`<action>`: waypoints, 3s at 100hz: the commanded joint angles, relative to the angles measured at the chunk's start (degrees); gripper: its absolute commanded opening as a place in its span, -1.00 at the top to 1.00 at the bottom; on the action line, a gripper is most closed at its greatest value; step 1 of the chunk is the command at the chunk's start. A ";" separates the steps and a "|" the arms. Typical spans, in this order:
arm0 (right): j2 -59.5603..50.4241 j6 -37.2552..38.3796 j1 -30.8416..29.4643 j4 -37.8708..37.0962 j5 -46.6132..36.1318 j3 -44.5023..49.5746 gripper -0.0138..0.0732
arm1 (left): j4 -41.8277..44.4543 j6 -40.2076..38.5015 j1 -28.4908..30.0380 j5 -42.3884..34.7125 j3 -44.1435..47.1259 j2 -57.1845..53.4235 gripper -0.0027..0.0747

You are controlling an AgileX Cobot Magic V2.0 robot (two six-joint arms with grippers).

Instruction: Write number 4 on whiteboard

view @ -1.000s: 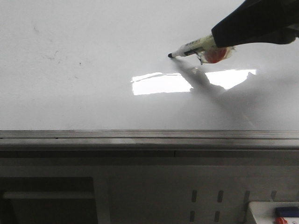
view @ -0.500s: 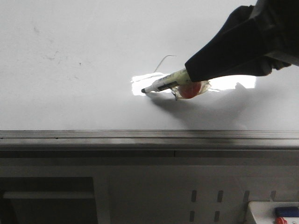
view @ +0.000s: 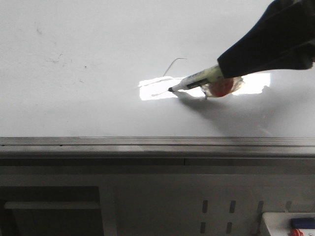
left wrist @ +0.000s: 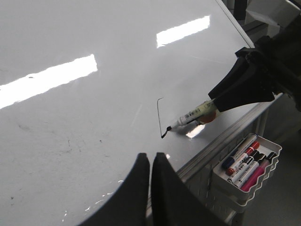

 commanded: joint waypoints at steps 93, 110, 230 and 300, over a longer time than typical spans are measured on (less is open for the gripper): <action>-7.95 -0.24 -8.90 -2.28 8.04 -7.65 0.82 | -0.75 -0.47 0.15 -6.76 -1.53 0.29 0.98; -4.05 -0.24 -8.90 -2.28 8.10 -7.65 0.82 | -0.75 -0.47 0.15 -6.87 -1.53 0.29 0.98; -0.60 -0.24 -5.59 -3.72 3.95 -8.22 0.82 | -0.75 -0.47 0.15 -6.76 -1.53 0.29 0.98; 2.05 3.49 -5.59 -3.81 12.04 -5.58 0.80 | -0.75 -0.47 0.15 -6.76 -1.53 0.29 0.98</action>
